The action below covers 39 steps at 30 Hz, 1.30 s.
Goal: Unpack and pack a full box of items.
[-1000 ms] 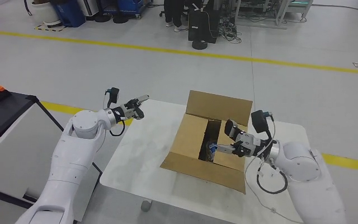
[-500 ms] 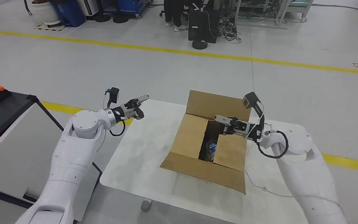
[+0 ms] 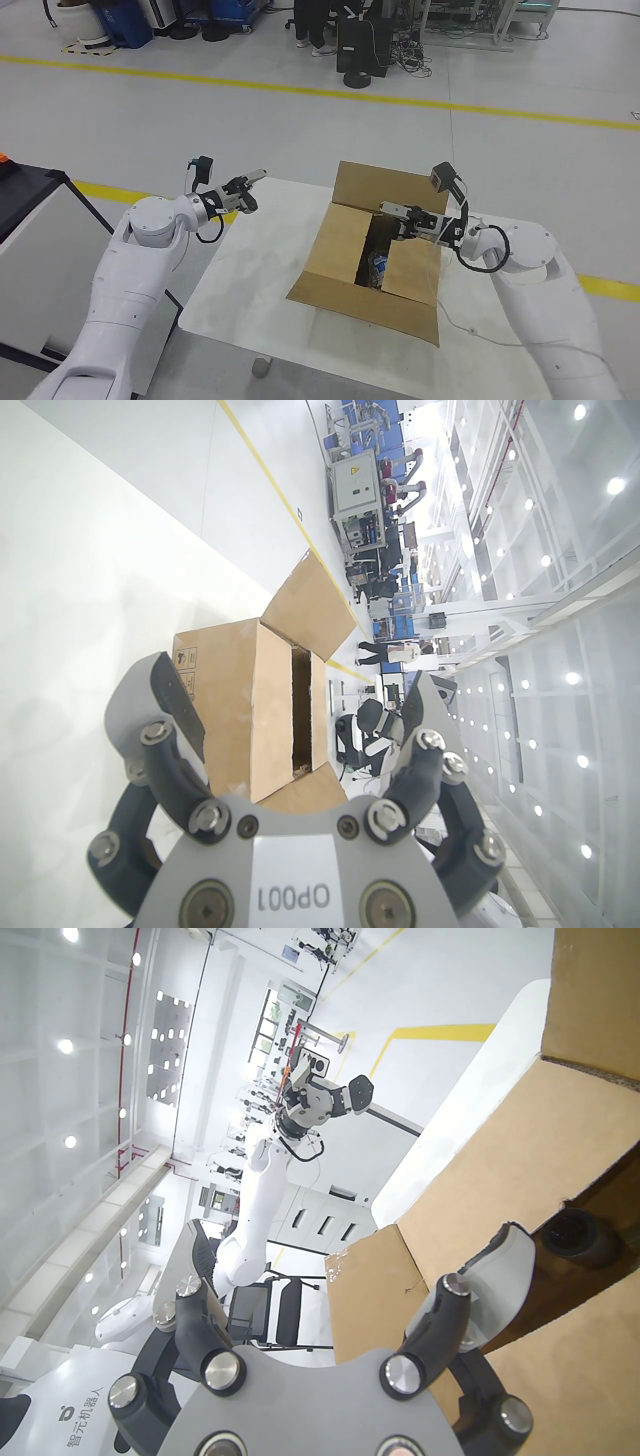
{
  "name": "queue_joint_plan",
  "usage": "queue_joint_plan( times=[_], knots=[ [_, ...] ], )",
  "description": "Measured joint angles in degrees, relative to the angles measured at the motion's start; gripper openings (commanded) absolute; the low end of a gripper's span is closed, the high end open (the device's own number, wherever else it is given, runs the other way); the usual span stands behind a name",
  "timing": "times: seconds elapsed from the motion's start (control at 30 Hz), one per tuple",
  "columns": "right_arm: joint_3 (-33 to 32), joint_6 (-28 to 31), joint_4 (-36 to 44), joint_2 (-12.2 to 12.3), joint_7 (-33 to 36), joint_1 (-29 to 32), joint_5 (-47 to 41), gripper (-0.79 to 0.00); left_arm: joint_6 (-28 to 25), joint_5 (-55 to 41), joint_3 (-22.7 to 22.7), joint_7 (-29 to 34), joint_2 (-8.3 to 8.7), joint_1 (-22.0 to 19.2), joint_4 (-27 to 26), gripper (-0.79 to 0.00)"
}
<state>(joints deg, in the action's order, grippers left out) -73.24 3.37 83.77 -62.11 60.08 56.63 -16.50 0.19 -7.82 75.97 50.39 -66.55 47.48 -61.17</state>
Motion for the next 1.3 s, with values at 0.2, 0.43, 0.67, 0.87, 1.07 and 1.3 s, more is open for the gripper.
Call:
queue_joint_plan(
  times=[0.2,0.43,0.67,0.87,1.07,1.3],
  knots=[
    [0.25,-1.02,-0.07,0.0,-0.86,0.4,0.61,0.0,0.0,0.0,0.0,0.0,0.0,0.0,0.0,0.0],
    [2.12,-10.87,0.15,-0.16,-4.76,-0.65,2.72,0.0,0.0,0.0,0.0,0.0,0.0,0.0,0.0,0.0],
    [7.96,-17.48,-3.59,-1.35,-9.32,-4.08,5.37,0.0,0.0,0.0,0.0,0.0,0.0,0.0,0.0,0.0],
    [11.79,-19.31,-6.97,-2.4,-11.88,-6.37,6.38,0.0,0.0,0.0,0.0,0.0,0.0,0.0,0.0,0.0],
    [14.46,-20.54,-9.5,-3.22,-13.19,-7.97,7.23,0.0,0.0,0.0,0.0,0.0,0.0,0.0,0.0,0.0],
    [17.48,-19.89,-11.81,-4.24,-13.77,-9.25,7.77,0.0,0.0,0.0,0.0,0.0,0.0,0.0,0.0,0.0]
  ],
)
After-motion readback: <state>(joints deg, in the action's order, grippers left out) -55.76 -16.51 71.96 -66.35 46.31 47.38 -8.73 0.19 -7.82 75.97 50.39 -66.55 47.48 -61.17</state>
